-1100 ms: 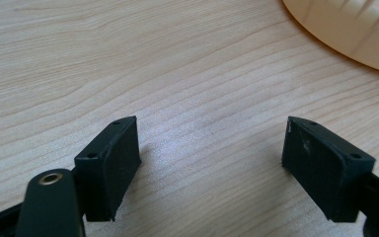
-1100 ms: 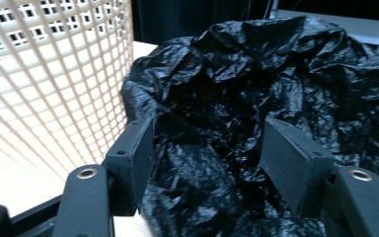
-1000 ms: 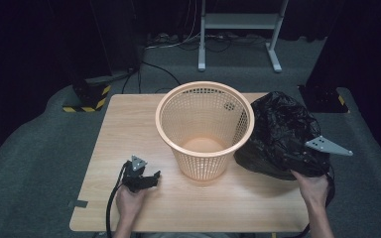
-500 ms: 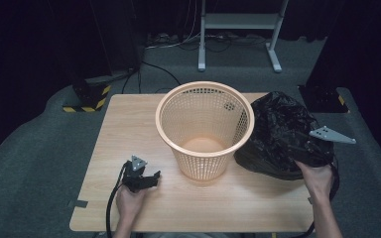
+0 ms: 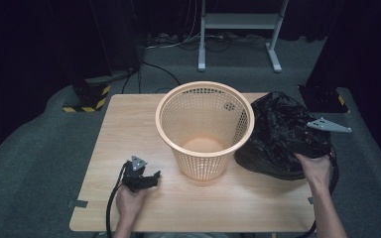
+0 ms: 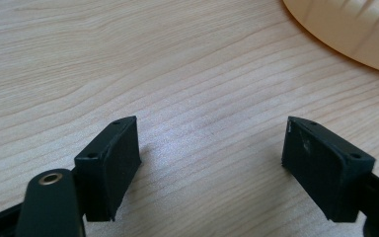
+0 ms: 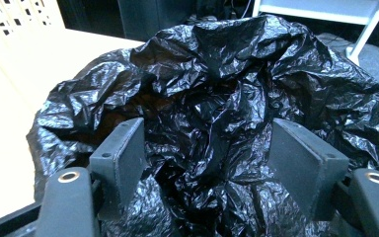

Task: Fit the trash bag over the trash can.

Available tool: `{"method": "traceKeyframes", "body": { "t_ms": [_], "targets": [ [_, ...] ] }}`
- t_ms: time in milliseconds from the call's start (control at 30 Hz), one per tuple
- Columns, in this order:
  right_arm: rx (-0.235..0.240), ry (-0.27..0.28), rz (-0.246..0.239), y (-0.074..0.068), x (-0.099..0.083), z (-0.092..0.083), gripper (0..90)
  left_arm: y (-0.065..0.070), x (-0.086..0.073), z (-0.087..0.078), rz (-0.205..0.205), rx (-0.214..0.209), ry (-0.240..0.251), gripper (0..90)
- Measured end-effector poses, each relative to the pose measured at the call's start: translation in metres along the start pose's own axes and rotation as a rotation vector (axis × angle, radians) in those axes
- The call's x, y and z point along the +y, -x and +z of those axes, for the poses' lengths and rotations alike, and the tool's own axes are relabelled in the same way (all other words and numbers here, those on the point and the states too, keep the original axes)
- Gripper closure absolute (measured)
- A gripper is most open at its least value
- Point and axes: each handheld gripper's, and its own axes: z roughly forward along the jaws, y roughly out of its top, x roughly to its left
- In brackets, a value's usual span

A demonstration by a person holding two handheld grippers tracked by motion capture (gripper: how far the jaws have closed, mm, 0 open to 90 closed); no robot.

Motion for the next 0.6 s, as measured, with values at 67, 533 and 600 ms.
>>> {"method": "traceKeyframes", "body": {
  "t_ms": [67, 533, 600],
  "targets": [
    [-0.001, -0.011, -0.004, 0.001, 0.002, 0.004, 29.6, 0.0, 0.0, 0.0, -0.001, 0.0, 0.0, 22.3],
    [-0.017, -0.1, 0.0, 0.007, 0.008, 0.036, 25.3, 0.0, 0.0, 0.0, -0.003, 0.001, 0.0, 22.4],
    [-0.021, -0.113, 0.0, 0.008, 0.007, 0.041, 24.8, 0.0, 0.0, 0.0, -0.003, 0.001, 0.001, 22.4]
  ]
}}
